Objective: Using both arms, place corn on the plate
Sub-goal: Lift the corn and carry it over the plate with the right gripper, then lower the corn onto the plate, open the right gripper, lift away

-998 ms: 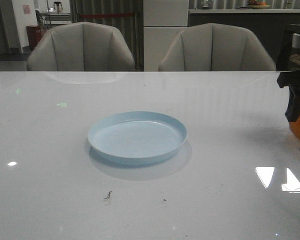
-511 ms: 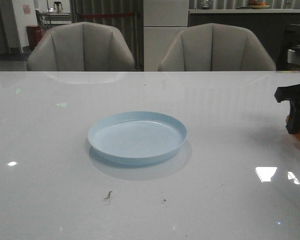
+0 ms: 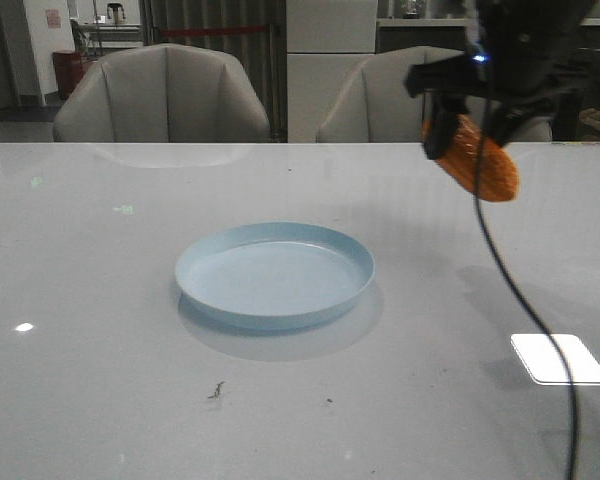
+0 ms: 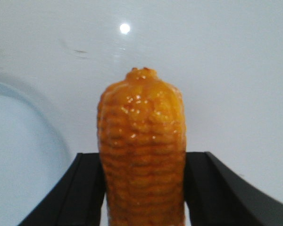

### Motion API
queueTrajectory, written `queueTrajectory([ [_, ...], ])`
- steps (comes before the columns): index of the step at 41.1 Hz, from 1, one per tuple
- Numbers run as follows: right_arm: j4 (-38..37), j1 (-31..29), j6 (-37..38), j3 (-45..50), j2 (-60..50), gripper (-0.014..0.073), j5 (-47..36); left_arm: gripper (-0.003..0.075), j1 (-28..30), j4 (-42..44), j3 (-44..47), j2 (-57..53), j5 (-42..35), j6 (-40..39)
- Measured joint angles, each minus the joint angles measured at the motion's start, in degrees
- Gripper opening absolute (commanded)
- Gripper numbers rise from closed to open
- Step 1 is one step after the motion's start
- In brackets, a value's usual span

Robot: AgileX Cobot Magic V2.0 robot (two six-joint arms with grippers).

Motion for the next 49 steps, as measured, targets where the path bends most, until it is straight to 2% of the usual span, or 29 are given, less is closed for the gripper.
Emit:
queueTrajectory([
  [8, 0.1, 10.7, 0.0, -4.2, 2.3, 0.0276, 0.0, 0.0388, 0.0, -0.2, 0.0, 0.0, 0.0, 0.0],
  [16, 0.1, 15.8, 0.0, -6.6, 8.2, 0.0279, 0.4, 0.0388, 0.0, -0.2, 0.0, 0.0, 0.0, 0.0],
  [19, 0.1, 16.5, 0.0, -7.3, 10.6, 0.0300, 0.6, 0.0388, 0.0, -0.4, 0.0, 0.0, 0.0, 0.0],
  [28, 0.2, 16.8, 0.0, -7.7, 14.9, 0.0503, 0.9, 0.0388, 0.0, -0.4, 0.0, 0.0, 0.0, 0.0],
  [31, 0.2, 16.8, 0.0, -7.7, 15.3, 0.0544, 1.0, 0.0388, 0.0, -0.4, 0.0, 0.0, 0.0, 0.0],
  [42, 1.5, 16.8, 0.0, -7.7, 14.7, 0.0552, 0.1, 0.0388, 0.0, -0.4, 0.0, 0.0, 0.0, 0.0],
  [49, 1.8, 15.9, 0.0, -7.7, 9.8, 0.0552, 0.8, 0.0388, 0.0, -0.4, 0.0, 0.0, 0.0, 0.0],
])
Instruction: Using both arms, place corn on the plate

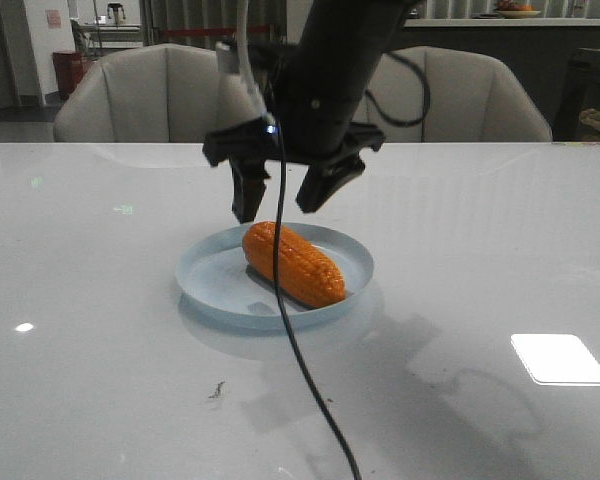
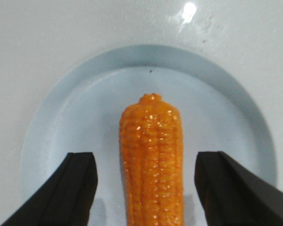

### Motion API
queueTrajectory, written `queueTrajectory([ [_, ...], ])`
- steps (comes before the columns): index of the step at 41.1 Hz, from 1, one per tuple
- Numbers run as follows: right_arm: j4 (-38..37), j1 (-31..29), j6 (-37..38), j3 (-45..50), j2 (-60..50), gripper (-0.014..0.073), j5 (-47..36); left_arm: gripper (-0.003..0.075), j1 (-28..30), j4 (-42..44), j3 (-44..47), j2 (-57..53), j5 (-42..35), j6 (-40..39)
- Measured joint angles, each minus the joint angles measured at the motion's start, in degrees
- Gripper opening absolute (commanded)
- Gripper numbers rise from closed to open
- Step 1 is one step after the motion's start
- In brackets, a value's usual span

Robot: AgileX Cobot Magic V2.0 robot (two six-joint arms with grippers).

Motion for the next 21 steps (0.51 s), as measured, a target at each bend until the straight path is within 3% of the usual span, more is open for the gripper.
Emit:
queueTrajectory([
  [15, -0.6, -12.8, -1.0, 0.3, -19.8, 0.0552, 7.3, 0.0388, 0.0, 0.0, 0.0, 0.0, 0.0, 0.0],
  [21, -1.3, -20.0, -3.7, 6.4, -27.8, 0.0552, 8.9, 0.0388, 0.0, 0.6, 0.0, 0.0, 0.1, 0.0],
])
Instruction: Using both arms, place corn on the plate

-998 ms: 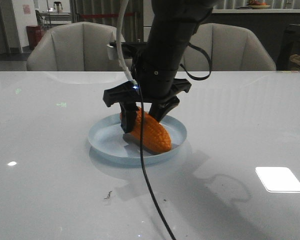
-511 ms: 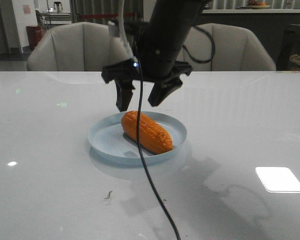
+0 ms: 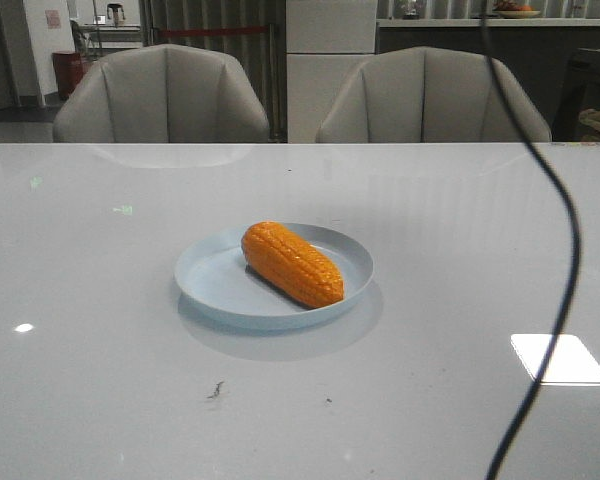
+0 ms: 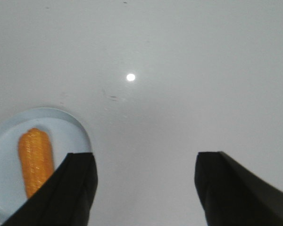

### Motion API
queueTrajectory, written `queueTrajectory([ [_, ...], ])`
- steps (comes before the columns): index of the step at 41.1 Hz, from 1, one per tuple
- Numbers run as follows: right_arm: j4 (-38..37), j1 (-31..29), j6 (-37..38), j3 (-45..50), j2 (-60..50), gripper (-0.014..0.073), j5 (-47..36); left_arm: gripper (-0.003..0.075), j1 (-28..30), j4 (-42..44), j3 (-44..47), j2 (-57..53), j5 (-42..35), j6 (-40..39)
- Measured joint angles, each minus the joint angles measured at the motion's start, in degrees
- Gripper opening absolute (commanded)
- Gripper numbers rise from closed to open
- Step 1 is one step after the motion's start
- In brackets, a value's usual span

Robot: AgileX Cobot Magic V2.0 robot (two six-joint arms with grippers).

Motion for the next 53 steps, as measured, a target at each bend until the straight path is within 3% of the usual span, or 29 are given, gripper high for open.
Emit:
queueTrajectory([
  [12, -0.2, -9.8, -1.3, 26.0, -20.0, 0.0551, -7.3, 0.0388, 0.0, 1.0, 0.0, 0.0, 0.1, 0.0],
  [24, -0.3, -10.5, -1.5, 47.3, -41.3, 0.0551, -10.5, 0.0388, 0.0, 1.1, 0.0, 0.0, 0.1, 0.0],
  [30, -0.3, -10.5, -1.5, 51.2, -47.3, 0.0551, -10.5, 0.0335, 0.0, 1.1, 0.0, 0.0, 0.1, 0.0],
  [42, -0.3, -10.5, -1.5, 51.6, -50.4, 0.0551, -9.7, 0.0090, 0.0, 1.2, 0.0, 0.0, 0.1, 0.0],
  [53, -0.3, -10.6, -1.5, 51.6, -50.4, 0.0551, -9.7, 0.0094, 0.0, 1.2, 0.0, 0.0, 0.1, 0.0],
])
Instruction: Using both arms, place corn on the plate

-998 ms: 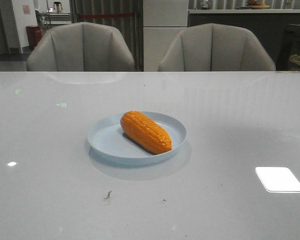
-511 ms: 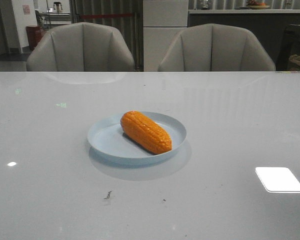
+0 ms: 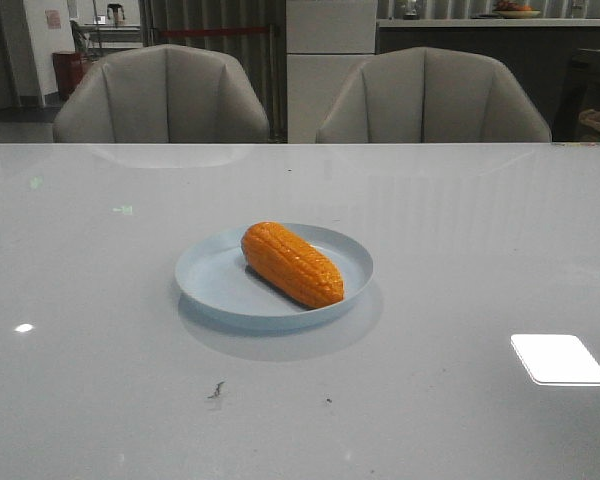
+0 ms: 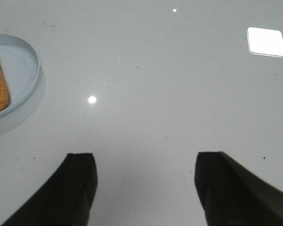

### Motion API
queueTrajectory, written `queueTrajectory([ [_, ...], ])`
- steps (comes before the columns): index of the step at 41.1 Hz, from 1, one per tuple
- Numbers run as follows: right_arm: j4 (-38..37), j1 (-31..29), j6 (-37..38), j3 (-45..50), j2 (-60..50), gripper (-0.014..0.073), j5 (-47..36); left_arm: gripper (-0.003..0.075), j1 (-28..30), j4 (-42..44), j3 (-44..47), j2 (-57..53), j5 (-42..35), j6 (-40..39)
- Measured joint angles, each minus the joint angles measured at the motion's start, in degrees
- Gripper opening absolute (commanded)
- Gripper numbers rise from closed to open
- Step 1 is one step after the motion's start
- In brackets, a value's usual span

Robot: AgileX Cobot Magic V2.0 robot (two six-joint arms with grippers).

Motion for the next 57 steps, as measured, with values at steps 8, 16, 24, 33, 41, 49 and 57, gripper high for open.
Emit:
queueTrajectory([
  [8, 0.0, 0.0, 0.0, 0.0, 0.0, 0.0551, 0.0, 0.0094, 0.0, 0.0, 0.0, 0.0, 0.0, 0.0],
  [16, 0.0, 0.0, 0.0, 0.0, 0.0, 0.0551, 0.0, 0.0094, 0.0, 0.0, 0.3, -0.5, 0.0, 0.0],
  [24, 0.0, 0.0, 0.0, 0.0, 0.0, 0.0551, 0.0, 0.0094, 0.7, 0.0, 3.7, -6.5, -0.2, 0.0],
  [33, 0.0, 0.0, 0.0, 0.0, 0.0, 0.0551, 0.0, 0.0094, 2.8, 0.0, 15.5, -20.4, -3.6, 0.0],
  [41, 0.0, 0.0, 0.0, 0.0, 0.0, 0.0551, 0.0, 0.0094, 6.3, -0.1, 27.4, -35.1, -8.4, 0.0],
  [49, 0.0, 0.0, 0.0, 0.0, 0.0, 0.0551, 0.0, 0.0094, 7.3, -0.2, 31.1, -41.4, -10.5, 0.0],
  [57, 0.0, 0.0, 0.0, 0.0, 0.0, 0.0551, 0.0, 0.0094, 7.3, -0.2, 31.1, -41.4, -9.1, 0.0],
])
